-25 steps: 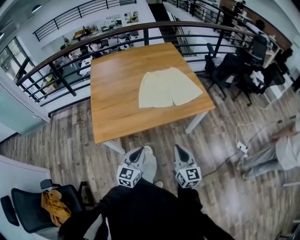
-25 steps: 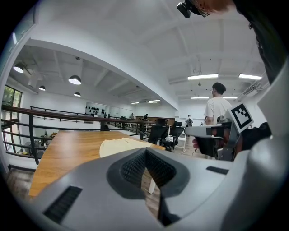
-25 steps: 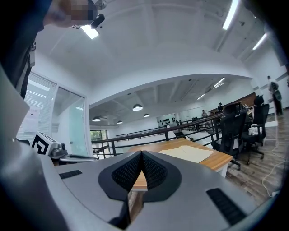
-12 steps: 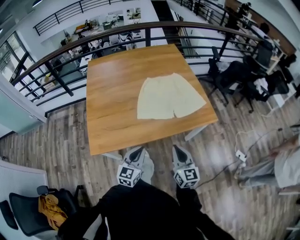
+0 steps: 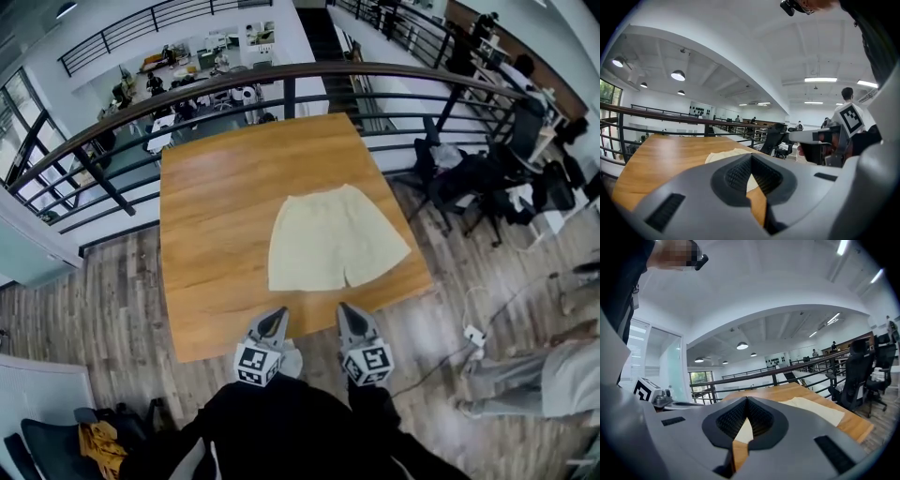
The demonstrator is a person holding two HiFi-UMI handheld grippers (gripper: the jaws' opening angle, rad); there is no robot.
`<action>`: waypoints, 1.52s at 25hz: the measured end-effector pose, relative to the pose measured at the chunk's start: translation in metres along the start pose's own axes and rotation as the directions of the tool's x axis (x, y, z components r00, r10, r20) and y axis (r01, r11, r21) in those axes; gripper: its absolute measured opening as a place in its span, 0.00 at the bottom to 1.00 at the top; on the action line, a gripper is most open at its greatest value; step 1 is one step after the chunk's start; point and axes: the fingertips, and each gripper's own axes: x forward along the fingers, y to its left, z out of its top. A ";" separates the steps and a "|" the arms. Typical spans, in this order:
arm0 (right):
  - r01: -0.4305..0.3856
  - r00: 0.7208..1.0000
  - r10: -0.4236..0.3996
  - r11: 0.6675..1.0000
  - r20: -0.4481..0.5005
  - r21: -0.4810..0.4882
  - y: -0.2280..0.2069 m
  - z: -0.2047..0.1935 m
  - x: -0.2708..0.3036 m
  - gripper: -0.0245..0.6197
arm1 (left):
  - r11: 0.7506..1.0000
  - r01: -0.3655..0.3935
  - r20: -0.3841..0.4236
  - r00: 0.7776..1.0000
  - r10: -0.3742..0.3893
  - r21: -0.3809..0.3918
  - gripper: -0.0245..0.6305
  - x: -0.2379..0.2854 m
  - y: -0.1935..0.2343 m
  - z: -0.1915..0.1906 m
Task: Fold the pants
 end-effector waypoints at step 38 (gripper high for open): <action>-0.155 0.945 0.159 0.987 -0.285 0.038 -0.017 -0.053 0.219 0.04 | 0.987 -0.136 -0.232 0.966 0.113 -0.086 0.03 0.149 0.168 -0.020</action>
